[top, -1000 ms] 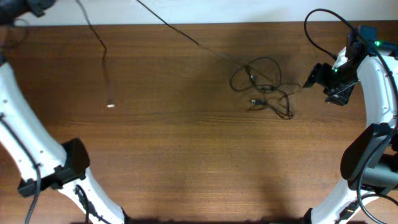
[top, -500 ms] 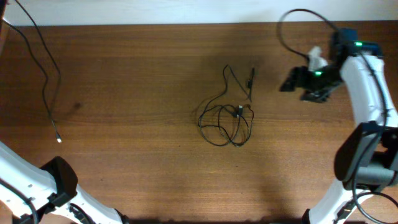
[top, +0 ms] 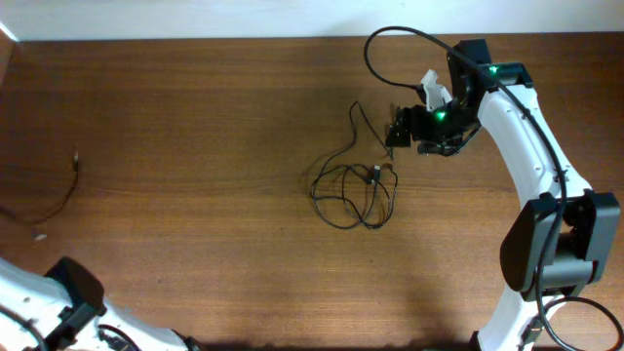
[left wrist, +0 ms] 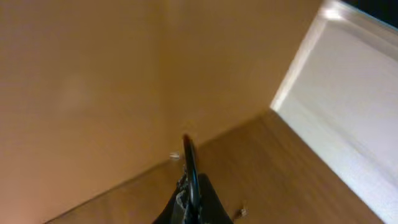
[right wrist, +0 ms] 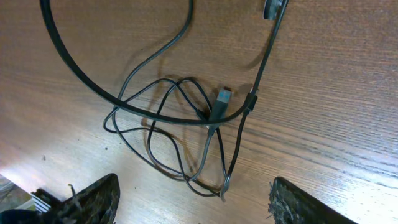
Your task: Untangle cables
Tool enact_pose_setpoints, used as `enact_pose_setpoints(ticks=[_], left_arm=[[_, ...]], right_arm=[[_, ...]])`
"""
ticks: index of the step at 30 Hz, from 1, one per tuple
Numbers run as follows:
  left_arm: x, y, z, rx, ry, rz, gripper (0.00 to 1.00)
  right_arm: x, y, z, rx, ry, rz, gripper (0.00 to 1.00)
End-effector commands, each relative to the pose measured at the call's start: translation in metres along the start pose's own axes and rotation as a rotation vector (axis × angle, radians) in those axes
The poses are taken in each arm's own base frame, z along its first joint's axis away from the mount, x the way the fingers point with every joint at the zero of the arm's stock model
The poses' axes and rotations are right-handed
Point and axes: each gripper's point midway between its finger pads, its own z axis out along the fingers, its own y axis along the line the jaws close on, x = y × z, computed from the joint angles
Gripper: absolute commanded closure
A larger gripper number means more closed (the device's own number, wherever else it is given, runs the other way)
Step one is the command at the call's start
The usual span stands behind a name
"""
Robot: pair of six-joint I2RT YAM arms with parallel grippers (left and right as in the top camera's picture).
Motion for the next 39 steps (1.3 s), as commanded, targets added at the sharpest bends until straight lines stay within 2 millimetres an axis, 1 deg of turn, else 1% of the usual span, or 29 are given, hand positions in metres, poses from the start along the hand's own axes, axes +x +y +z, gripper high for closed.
enact_pose_setpoints(ticks=[1,2,3,4,5,6,7,8,12,16,17,18,19,21,22,23,24,25,26,27,29,30,32,33,35,36,37,39], left_arm=[[-0.013,0.057,-0.009,-0.145,-0.053,-0.110,1.00],[-0.009,0.065,-0.003,-0.153,-0.031,-0.120,1.00],[-0.002,0.069,0.009,-0.151,0.007,-0.128,1.00],[0.006,0.071,0.021,-0.158,0.044,-0.126,1.00],[0.017,0.072,0.037,-0.165,0.093,-0.122,1.00],[0.030,0.073,0.054,-0.172,0.147,-0.120,1.00],[0.040,0.073,0.065,-0.177,0.188,-0.118,1.00],[0.058,0.074,0.081,-0.187,0.253,-0.123,1.00],[0.111,0.071,0.117,-0.186,0.430,-0.164,1.00],[0.179,0.071,0.165,-0.214,0.583,-0.174,1.00],[0.201,0.073,0.178,-0.225,0.616,-0.184,1.00],[0.217,0.074,0.186,-0.230,0.641,-0.182,1.00],[0.243,0.077,0.198,-0.238,0.675,-0.178,1.00],[0.280,0.083,0.211,-0.262,0.713,-0.167,1.00],[0.301,0.084,0.215,-0.268,0.739,-0.165,1.00],[0.315,0.086,0.218,-0.270,0.752,-0.163,1.00],[0.336,0.087,0.222,-0.273,0.772,-0.162,0.81],[0.355,0.088,0.224,-0.272,0.786,-0.162,0.30],[0.367,0.089,0.224,-0.275,0.799,-0.160,0.00],[0.373,0.090,0.223,-0.277,0.809,-0.158,0.01],[0.374,0.089,0.221,-0.274,0.819,-0.160,0.00],[0.373,0.085,0.219,-0.251,0.828,-0.171,0.00],[0.362,0.076,0.213,-0.206,0.832,-0.192,0.01],[0.351,0.069,0.209,-0.169,0.818,-0.208,0.00],[0.318,0.056,0.199,-0.098,0.757,-0.234,0.00],[0.289,0.046,0.186,-0.045,0.692,-0.245,0.01],[0.270,0.042,0.173,-0.030,0.640,-0.241,0.00],[0.223,0.030,0.137,0.013,0.508,-0.228,0.00]], right_arm=[[0.002,-0.003,0.003,-0.006,0.011,0.015,0.22],[0.002,-0.003,0.003,-0.006,0.012,0.015,0.22],[0.002,-0.003,0.003,-0.006,0.013,0.016,0.22],[0.002,-0.003,0.003,-0.006,0.014,0.017,0.22],[0.004,-0.003,0.003,-0.006,0.019,0.020,0.22],[0.005,-0.003,0.003,-0.005,0.023,0.021,0.22],[0.006,-0.004,0.003,-0.001,0.026,0.023,0.22],[0.006,-0.004,0.002,0.003,0.029,0.024,0.22],[0.007,-0.008,0.002,0.022,0.031,0.026,0.22],[0.007,-0.008,0.002,0.022,0.031,0.026,0.22],[0.007,-0.008,0.002,0.022,0.031,0.026,0.22],[0.007,-0.008,0.002,0.022,0.031,0.026,0.21],[0.007,-0.008,0.002,0.022,0.030,0.025,0.21],[0.007,-0.008,0.002,0.022,0.030,0.025,0.21],[0.007,-0.008,0.002,0.022,0.030,0.025,0.22],[0.007,-0.008,0.002,0.022,0.030,0.025,0.21],[0.007,-0.008,0.002,0.022,0.030,0.025,0.21],[0.007,-0.008,0.002,0.022,0.030,0.025,0.21],[0.007,-0.008,0.002,0.023,0.029,0.022,0.21],[0.007,-0.009,0.002,0.030,0.029,0.022,0.21],[0.006,-0.013,0.002,0.052,0.026,0.021,0.21],[0.006,-0.014,0.002,0.056,0.026,0.021,0.21],[0.006,-0.016,0.002,0.071,0.025,0.021,0.21],[0.006,-0.016,0.002,0.071,0.025,0.021,0.21],[0.006,-0.016,0.002,0.071,0.024,0.021,0.21],[0.006,-0.016,0.002,0.071,0.024,0.020,0.21],[0.006,-0.016,0.002,0.071,0.024,0.021,0.21],[0.006,-0.016,0.002,0.071,0.025,0.021,0.21]])
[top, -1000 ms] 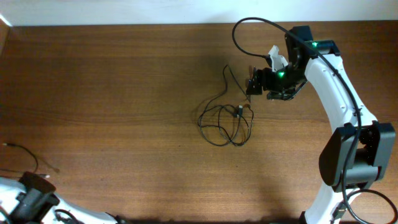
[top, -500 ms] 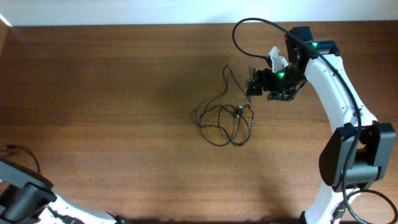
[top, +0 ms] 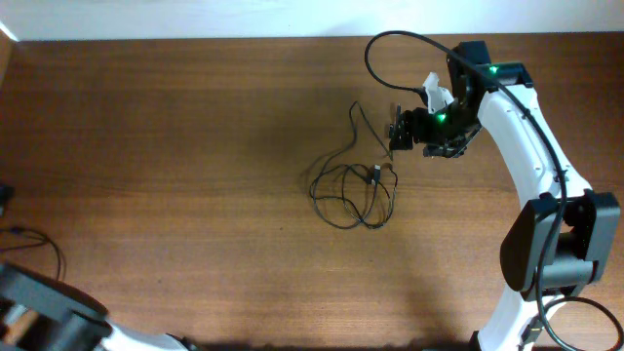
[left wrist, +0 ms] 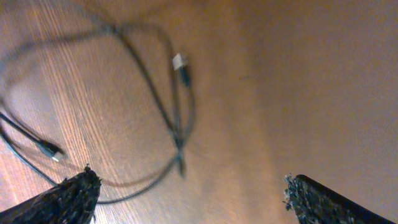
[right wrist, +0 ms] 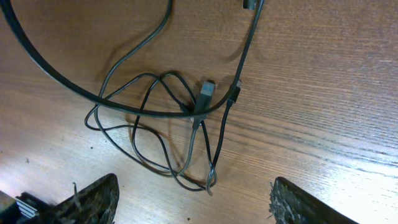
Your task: Untangle cables
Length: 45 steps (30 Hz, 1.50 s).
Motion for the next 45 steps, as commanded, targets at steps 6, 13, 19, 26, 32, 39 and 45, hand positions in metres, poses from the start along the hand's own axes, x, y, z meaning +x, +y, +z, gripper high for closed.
enact_pose_setpoints(ticks=[6,13,19,26,32,39,45], left_arm=[[0.044,-0.139,-0.216,0.428,-0.368,0.395,0.01],[0.289,-0.267,-0.201,0.695,0.062,1.059,0.17],[0.441,-0.278,-0.144,0.817,0.414,1.590,0.36],[0.507,-0.257,-0.054,0.680,0.698,1.646,0.57],[0.517,-0.259,-0.040,0.687,0.715,1.649,0.65],[0.531,-0.263,-0.046,0.719,0.696,1.686,0.67],[0.543,-0.258,-0.062,0.800,0.801,1.640,0.68]], right_arm=[[0.000,-0.006,0.003,0.015,0.005,0.009,0.21],[0.001,-0.006,0.003,0.014,0.006,0.010,0.21],[0.005,-0.006,0.003,0.016,0.022,0.017,0.21],[0.005,-0.007,0.003,0.016,0.022,0.017,0.21],[0.005,-0.007,0.003,0.016,0.022,0.017,0.21],[0.006,-0.007,0.003,0.020,0.025,0.019,0.21],[0.005,-0.007,0.003,0.020,0.025,0.019,0.21]])
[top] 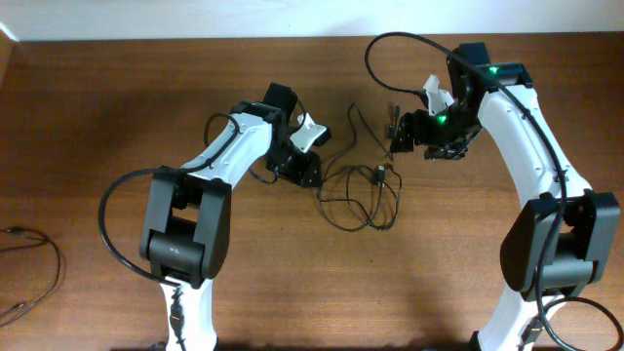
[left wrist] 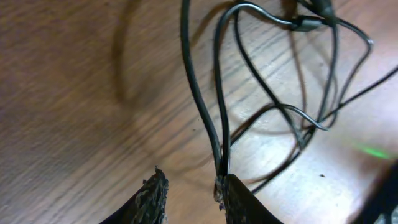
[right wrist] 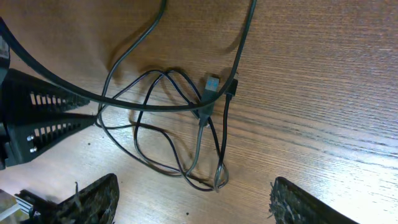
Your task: Untangle cables
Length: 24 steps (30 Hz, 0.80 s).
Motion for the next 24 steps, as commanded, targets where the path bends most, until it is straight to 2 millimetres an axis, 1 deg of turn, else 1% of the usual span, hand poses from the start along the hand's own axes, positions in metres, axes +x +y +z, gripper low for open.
enact_pose_setpoints(ticks=[1,7,10,11,13,18,20,22,24], left_arm=[[0.002,-0.017,0.003,0.111,0.001,0.000,0.68],[0.008,-0.022,0.005,0.118,0.029,-0.006,0.69],[0.012,-0.023,0.009,0.092,0.053,0.029,0.72],[0.012,-0.021,0.010,0.064,0.059,0.038,0.74],[0.012,-0.019,0.013,0.034,0.065,0.052,0.74],[0.008,-0.019,0.014,0.032,0.051,0.063,0.76],[0.008,-0.019,0.014,0.032,0.052,0.062,0.82],[0.009,-0.019,0.014,0.032,0.052,0.061,0.90],[0.008,-0.019,0.014,0.032,0.052,0.061,0.92]], right_arm=[[0.001,-0.005,0.002,0.010,0.007,0.009,0.21],[0.001,-0.005,0.002,0.010,0.007,0.009,0.21],[0.001,-0.005,0.002,0.010,0.007,0.009,0.21],[0.001,-0.005,0.002,0.010,0.007,0.009,0.21],[0.001,-0.005,0.002,0.010,0.007,0.009,0.21],[0.001,-0.005,0.002,0.011,0.008,0.010,0.21],[0.001,-0.005,0.002,0.011,0.010,0.011,0.21],[0.002,-0.005,0.002,0.011,0.011,0.011,0.21],[0.002,-0.005,0.002,0.011,0.011,0.010,0.21]])
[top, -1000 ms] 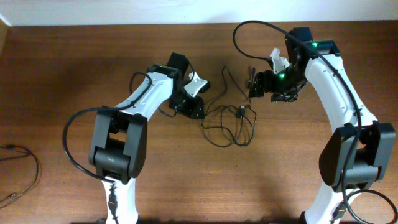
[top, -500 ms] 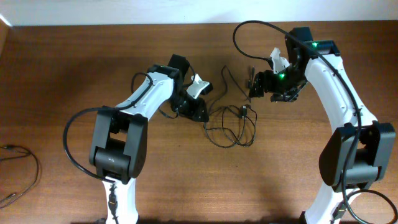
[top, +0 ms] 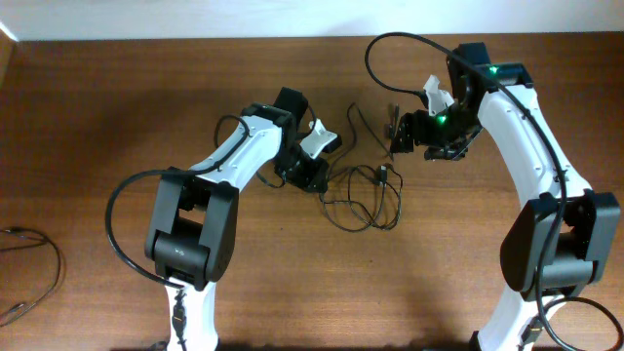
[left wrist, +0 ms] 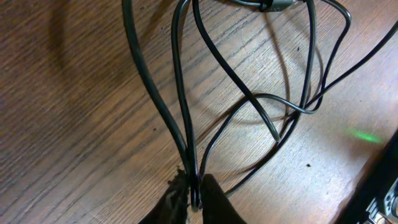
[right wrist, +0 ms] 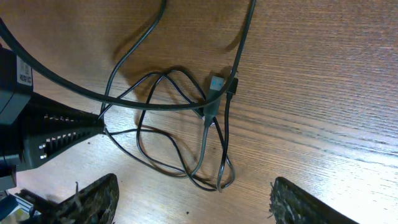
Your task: Untangle cables
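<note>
A tangle of thin black cables (top: 363,195) lies mid-table, a USB plug (right wrist: 216,83) near its top. My left gripper (top: 317,178) sits at the tangle's left edge. In the left wrist view the gripper (left wrist: 194,198) is shut on two thin strands (left wrist: 180,93) that run up from the fingertips. My right gripper (top: 395,132) hangs above the tangle's upper right. Its fingers (right wrist: 93,199) stand wide apart and the gripper (right wrist: 199,202) is open, with the cable loops (right wrist: 186,168) lying on the wood below.
A separate dark cable (top: 34,268) lies at the table's front left edge. The right arm's own thick black lead (right wrist: 56,68) arcs across its wrist view, and a thick lead (left wrist: 146,81) runs beside the held strands. A white wall borders the far edge.
My left gripper, narrowly open around the strands before, is now shut on them and sits slightly further right. The loops have shifted a little. The right gripper has not moved.
At first my left arm was off at the front left corner, its gripper shut. Then it was open over a separate cable there. Later it stood at the tangle's left edge with strands between its fingers, now pinched. The right gripper stayed open above the tangle throughout.
</note>
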Tool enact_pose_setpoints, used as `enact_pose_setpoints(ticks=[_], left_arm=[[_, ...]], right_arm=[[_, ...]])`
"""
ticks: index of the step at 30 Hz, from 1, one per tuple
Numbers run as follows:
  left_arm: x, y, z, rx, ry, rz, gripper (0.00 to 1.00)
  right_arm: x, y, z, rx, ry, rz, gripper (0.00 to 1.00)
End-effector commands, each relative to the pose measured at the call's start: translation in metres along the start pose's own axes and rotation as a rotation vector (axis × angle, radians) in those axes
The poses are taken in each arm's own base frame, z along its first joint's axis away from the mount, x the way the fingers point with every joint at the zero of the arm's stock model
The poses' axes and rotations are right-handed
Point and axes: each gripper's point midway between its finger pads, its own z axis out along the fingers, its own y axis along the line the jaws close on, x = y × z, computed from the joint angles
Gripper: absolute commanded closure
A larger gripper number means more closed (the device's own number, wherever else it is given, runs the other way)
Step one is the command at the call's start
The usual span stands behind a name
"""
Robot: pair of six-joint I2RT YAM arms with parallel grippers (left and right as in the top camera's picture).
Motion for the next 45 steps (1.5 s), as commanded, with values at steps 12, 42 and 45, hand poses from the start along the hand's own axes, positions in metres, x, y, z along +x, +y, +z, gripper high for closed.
enact_pose_setpoints(ticks=[12,42,45], left_arm=[[-0.078,-0.056,-0.142,-0.065,-0.281,0.149,1.00],[-0.055,-0.154,-0.441,-0.544,-0.989,0.068,1.00],[-0.052,-0.142,-0.448,-0.617,-0.995,0.029,1.00]], right_arm=[[-0.015,0.019,-0.006,-0.107,-0.052,-0.022,0.22],[-0.024,0.125,-0.115,-0.428,-0.271,0.028,0.21],[-0.021,0.133,-0.097,-0.432,-0.214,0.066,0.21]])
